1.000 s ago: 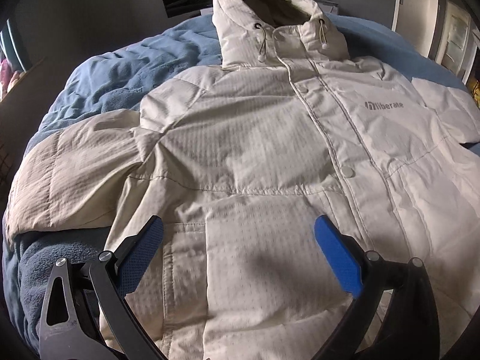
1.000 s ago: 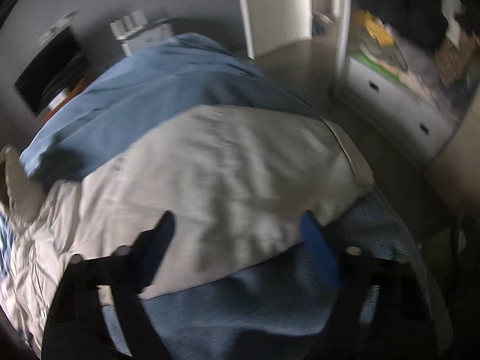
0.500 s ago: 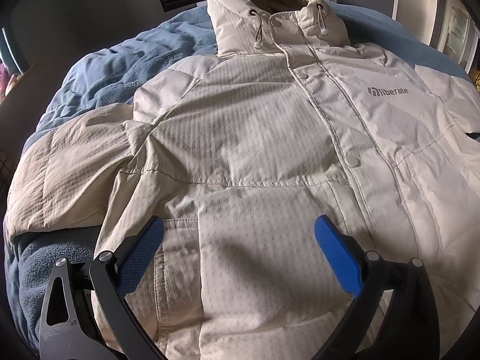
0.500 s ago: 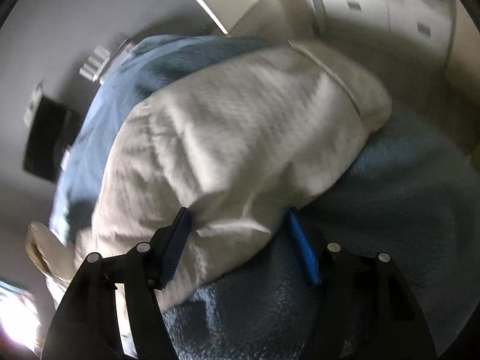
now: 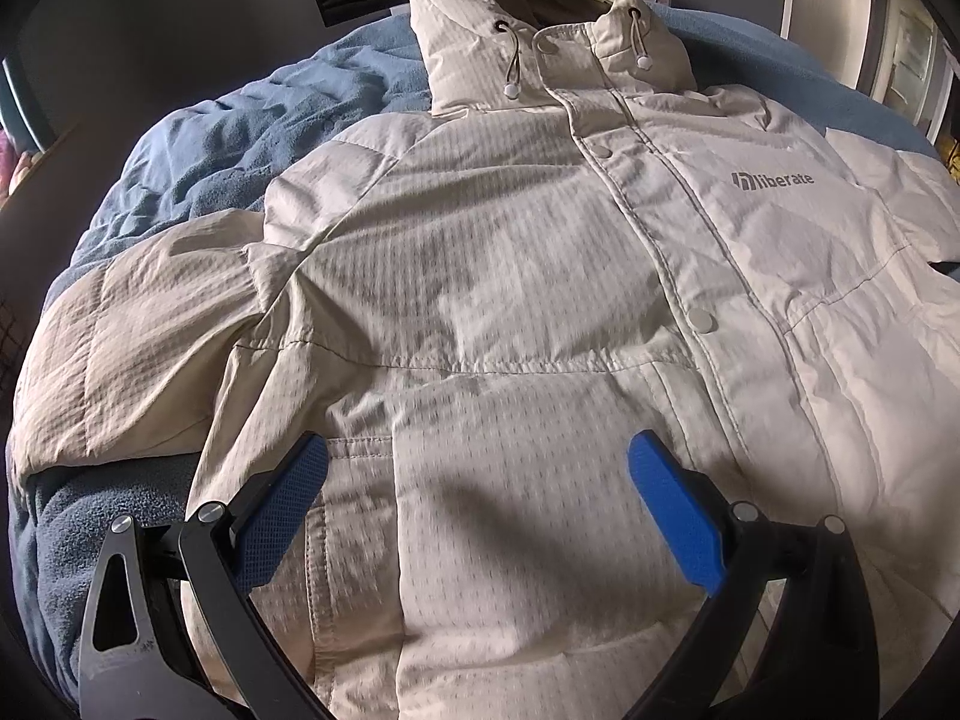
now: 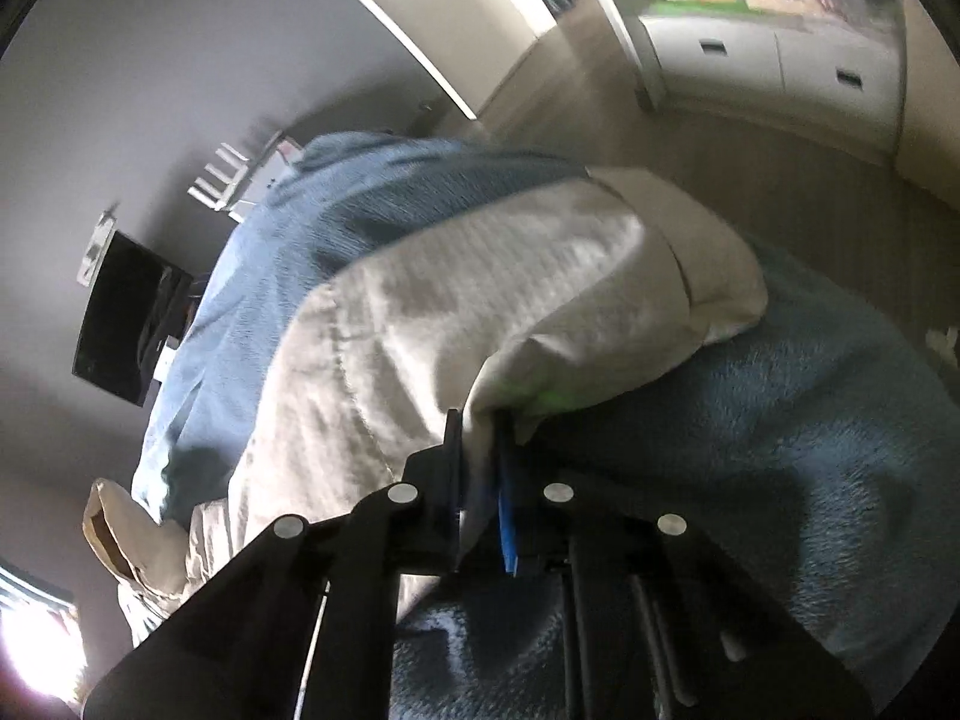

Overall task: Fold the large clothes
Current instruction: 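Grasp the sleeve cuff nearest the right gripper with the right gripper, then lift the held sleeve and fold it across the jacket body toward the left gripper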

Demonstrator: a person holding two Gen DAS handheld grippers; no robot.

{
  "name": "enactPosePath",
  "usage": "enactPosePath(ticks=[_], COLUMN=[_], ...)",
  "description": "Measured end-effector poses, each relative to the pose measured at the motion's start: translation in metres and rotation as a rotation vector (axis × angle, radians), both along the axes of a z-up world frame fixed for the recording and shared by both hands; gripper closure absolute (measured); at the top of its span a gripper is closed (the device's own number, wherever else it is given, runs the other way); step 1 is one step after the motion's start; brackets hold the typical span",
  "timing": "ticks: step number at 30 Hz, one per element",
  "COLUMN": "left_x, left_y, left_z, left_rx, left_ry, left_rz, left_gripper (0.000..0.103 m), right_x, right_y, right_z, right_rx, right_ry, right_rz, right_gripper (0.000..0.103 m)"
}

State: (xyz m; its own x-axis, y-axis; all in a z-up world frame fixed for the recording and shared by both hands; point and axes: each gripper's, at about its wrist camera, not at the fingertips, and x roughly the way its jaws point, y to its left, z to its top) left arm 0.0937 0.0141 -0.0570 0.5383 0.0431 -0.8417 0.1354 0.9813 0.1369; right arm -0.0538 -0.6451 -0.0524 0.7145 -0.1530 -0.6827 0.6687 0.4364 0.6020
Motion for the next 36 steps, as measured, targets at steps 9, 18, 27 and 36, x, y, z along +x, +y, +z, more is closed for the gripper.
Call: enactPosePath(ticks=[9, 18, 27, 36], left_x=[-0.002, -0.011, -0.021, -0.024], left_y=[-0.002, 0.002, 0.008, 0.008], left_z=[0.002, 0.013, 0.018, 0.017], left_rx=[0.000, -0.017, -0.037, -0.030], left_ry=[-0.018, -0.087, -0.137, -0.133], left_rz=[-0.005, 0.004, 0.004, 0.003], left_gripper=[0.006, 0.006, 0.006, 0.006], right_x=[0.011, 0.039, 0.065, 0.100], right_y=[0.065, 0.181, 0.334, 0.423], right_z=[0.106, 0.204, 0.236, 0.159], right_rx=[-0.335, -0.509, -0.602, -0.555], right_ry=[-0.081, -0.215, -0.296, -0.197], right_rz=[0.151, 0.355, 0.638, 0.814], right_gripper=[0.096, 0.096, 0.096, 0.096])
